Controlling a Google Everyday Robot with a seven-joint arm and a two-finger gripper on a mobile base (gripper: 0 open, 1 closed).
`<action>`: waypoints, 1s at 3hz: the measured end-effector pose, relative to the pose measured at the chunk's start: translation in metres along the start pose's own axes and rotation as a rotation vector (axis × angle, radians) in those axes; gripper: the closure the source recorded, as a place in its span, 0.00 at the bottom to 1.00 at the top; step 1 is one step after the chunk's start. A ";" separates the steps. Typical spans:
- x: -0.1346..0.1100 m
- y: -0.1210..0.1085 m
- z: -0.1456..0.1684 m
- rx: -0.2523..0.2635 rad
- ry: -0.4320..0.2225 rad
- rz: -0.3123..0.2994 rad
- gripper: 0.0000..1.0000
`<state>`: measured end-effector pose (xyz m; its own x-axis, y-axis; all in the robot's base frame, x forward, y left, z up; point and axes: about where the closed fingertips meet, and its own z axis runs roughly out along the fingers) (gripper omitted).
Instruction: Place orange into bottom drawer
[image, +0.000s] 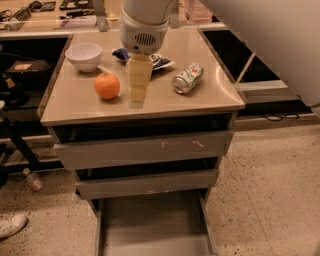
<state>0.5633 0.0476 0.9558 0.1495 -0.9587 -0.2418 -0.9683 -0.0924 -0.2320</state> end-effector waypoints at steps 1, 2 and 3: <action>-0.022 -0.040 0.012 -0.009 -0.040 -0.009 0.00; -0.064 -0.096 0.047 -0.024 -0.102 -0.020 0.00; -0.064 -0.097 0.058 -0.025 -0.112 -0.019 0.00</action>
Offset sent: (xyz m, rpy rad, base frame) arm 0.0988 0.0862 0.0011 0.0685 0.0683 0.0709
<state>0.6596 0.1336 0.9395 0.1876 -0.9208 -0.3420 -0.9696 -0.1180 -0.2143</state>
